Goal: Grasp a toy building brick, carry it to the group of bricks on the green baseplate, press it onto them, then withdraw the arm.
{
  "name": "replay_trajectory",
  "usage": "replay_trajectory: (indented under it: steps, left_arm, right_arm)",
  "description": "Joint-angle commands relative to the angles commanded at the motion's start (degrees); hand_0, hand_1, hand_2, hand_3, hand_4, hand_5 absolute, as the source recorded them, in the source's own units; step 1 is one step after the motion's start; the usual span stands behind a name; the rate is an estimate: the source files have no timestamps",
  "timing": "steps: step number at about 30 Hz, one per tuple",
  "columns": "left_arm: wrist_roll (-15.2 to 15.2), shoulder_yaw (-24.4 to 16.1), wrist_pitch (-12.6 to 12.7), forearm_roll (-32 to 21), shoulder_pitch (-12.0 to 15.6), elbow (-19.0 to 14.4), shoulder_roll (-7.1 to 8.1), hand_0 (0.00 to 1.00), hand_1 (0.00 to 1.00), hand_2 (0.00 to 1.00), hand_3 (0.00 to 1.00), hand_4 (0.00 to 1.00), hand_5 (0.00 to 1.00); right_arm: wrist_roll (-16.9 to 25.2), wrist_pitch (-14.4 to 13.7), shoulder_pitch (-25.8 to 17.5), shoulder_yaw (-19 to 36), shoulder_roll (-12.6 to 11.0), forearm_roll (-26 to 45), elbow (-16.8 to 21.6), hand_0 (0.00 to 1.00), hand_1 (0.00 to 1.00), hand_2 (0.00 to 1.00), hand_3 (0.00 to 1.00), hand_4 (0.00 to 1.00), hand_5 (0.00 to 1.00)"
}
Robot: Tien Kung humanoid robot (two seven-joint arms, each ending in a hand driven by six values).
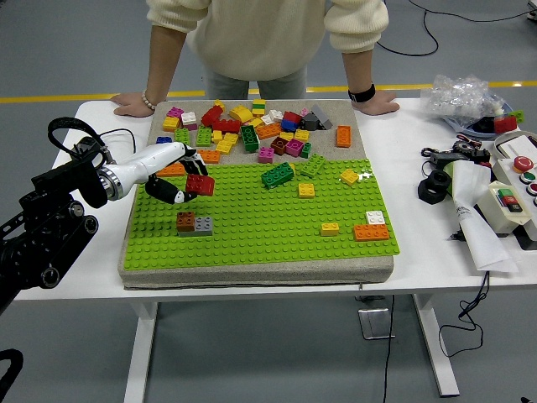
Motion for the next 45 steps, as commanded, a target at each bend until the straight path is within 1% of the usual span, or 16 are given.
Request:
replay_trajectory:
  steps: [6,9,11,18,25,31,45]
  left_arm:
    - [1.8,-0.9,-0.4,0.2,2.3,-4.4,-0.3,0.745,0.609,0.536,0.515,0.677,0.002]
    - [2.7,-0.8,-0.4,0.7,3.2,-5.5,-0.73,0.742,0.608,0.538,0.515,0.681,0.004]
    - [3.1,-0.8,-0.3,0.9,3.7,-5.7,-1.13,0.742,0.608,0.538,0.515,0.681,0.004]
    - [3.8,-0.1,-0.4,1.6,4.2,-4.1,-2.07,0.741,0.607,0.539,0.515,0.683,0.003]
    - [3.9,0.5,-0.8,1.4,4.2,-2.7,-2.11,0.742,0.606,0.54,0.517,0.696,0.007]
    - [3.9,0.6,-0.7,1.5,4.3,-1.6,-2.44,0.741,0.606,0.54,0.516,0.695,0.007]
    - [4.1,0.6,-1.0,1.7,4.5,-0.7,-3.07,0.744,0.604,0.542,0.518,0.701,0.01]
  right_arm:
    - [0.1,0.0,0.0,0.0,-0.2,-0.1,0.0,0.782,0.704,0.741,0.679,0.945,0.69]
    - [0.2,0.0,-0.1,0.0,-0.2,-0.1,0.0,0.782,0.704,0.741,0.679,0.945,0.688]
    - [0.2,0.0,0.0,0.0,-0.3,-0.1,0.0,0.782,0.704,0.741,0.679,0.945,0.688]
    - [0.3,-0.1,0.0,0.1,-0.4,0.0,0.0,0.782,0.703,0.741,0.68,0.945,0.689]
    - [0.4,0.0,0.0,0.2,-0.5,0.0,0.0,0.782,0.704,0.741,0.679,0.944,0.688]
    - [0.4,-0.1,0.2,0.2,-0.5,0.1,0.0,0.782,0.703,0.741,0.68,0.944,0.688]
    - [0.4,-0.1,0.2,0.3,-0.5,0.2,0.0,0.781,0.705,0.741,0.68,0.943,0.686]
